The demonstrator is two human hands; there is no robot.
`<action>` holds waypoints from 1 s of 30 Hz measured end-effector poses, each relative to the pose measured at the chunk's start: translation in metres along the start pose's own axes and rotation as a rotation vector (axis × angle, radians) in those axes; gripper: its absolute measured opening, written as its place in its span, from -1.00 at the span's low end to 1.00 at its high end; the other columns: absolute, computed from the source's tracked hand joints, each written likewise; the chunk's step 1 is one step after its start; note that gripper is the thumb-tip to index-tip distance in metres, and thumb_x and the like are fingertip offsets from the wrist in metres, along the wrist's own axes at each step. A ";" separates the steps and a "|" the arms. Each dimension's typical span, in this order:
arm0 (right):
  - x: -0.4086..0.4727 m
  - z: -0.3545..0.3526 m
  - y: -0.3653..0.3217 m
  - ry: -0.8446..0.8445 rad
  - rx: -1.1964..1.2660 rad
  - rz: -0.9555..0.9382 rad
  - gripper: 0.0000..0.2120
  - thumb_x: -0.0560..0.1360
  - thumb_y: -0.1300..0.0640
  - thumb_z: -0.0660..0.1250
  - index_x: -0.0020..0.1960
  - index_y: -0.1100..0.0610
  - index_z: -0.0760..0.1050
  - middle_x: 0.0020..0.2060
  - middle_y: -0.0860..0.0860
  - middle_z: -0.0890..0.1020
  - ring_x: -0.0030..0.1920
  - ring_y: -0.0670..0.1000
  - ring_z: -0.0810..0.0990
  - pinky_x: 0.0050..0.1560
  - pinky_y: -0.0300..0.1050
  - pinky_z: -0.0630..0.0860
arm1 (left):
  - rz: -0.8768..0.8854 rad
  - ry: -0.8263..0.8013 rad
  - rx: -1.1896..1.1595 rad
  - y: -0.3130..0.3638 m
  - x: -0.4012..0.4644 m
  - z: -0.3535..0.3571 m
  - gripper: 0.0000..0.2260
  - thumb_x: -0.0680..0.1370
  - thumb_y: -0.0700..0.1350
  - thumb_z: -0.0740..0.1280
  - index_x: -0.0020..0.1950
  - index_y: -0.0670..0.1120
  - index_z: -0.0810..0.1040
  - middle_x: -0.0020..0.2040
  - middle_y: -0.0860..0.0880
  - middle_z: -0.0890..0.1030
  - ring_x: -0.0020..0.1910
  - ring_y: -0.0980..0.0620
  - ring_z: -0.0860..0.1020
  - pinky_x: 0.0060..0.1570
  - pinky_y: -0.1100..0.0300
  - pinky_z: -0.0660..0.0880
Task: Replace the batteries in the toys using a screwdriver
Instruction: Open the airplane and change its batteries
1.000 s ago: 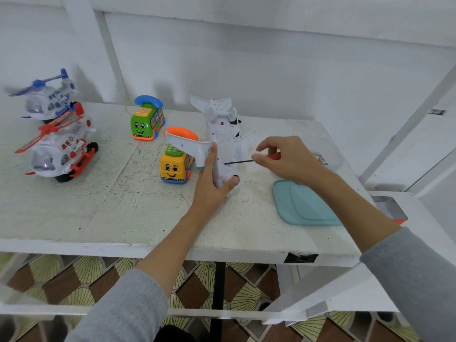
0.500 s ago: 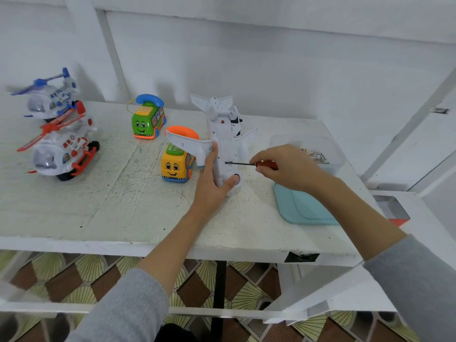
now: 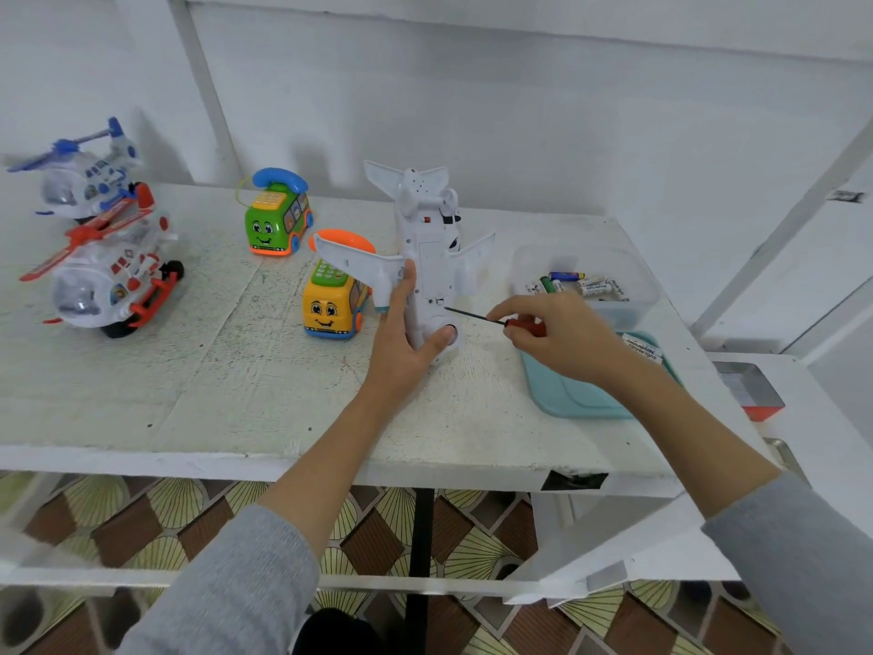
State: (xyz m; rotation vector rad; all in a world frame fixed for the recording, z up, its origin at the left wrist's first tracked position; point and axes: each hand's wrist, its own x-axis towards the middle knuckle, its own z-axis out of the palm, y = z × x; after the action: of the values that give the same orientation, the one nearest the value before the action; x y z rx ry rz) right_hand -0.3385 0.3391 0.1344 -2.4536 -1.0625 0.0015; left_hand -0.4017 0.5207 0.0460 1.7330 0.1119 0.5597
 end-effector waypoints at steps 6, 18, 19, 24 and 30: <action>0.001 0.007 0.000 0.016 0.019 -0.012 -0.78 0.51 0.15 0.27 0.09 -0.03 0.58 -0.28 0.06 0.65 -0.31 0.03 0.55 -0.17 -0.08 0.52 | -0.007 -0.001 -0.003 0.000 0.000 0.000 -0.29 0.46 -0.02 0.40 0.43 0.35 0.06 0.45 0.36 0.13 0.51 0.11 0.17 0.43 -0.12 0.26; -0.008 0.029 -0.001 0.101 0.130 0.016 -0.78 0.52 0.21 0.27 0.13 0.05 0.55 -0.31 0.10 0.61 -0.29 0.08 0.53 -0.15 -0.03 0.49 | -0.017 0.019 -0.009 0.003 0.001 0.001 -0.30 0.46 0.02 0.40 0.42 0.40 0.06 0.45 0.39 0.12 0.51 0.09 0.17 0.42 -0.13 0.27; -0.008 0.030 -0.002 0.109 0.128 0.014 -0.78 0.52 0.21 0.27 0.13 0.05 0.55 -0.30 0.09 0.61 -0.28 0.08 0.53 -0.14 -0.03 0.50 | -0.024 0.026 -0.019 0.004 0.000 0.001 -0.30 0.45 0.06 0.41 0.40 0.44 0.07 0.47 0.35 0.12 0.51 0.08 0.18 0.42 -0.14 0.27; -0.009 0.034 -0.005 0.145 0.079 -0.010 -0.77 0.52 0.22 0.25 0.15 0.09 0.55 -0.26 0.09 0.63 -0.30 0.04 0.49 -0.17 -0.07 0.47 | -0.046 0.029 -0.045 0.010 0.000 0.001 -0.31 0.49 -0.07 0.43 0.40 0.39 0.09 0.50 0.19 0.15 0.51 0.05 0.18 0.44 -0.13 0.25; -0.012 0.031 -0.006 0.254 0.085 -0.071 -0.77 0.51 0.25 0.26 0.14 0.13 0.55 -0.30 0.00 0.55 -0.37 -0.05 0.41 -0.25 -0.07 0.46 | -0.053 0.057 -0.077 0.030 0.007 0.004 -0.32 0.54 -0.16 0.38 0.45 0.25 0.05 0.55 0.03 0.15 0.46 0.01 0.27 0.39 -0.02 0.33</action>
State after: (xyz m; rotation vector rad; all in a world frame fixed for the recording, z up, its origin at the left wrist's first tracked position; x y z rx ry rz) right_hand -0.3565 0.3476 0.1069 -2.2662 -1.0142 -0.2747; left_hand -0.4010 0.5118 0.0760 1.6351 0.1742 0.5677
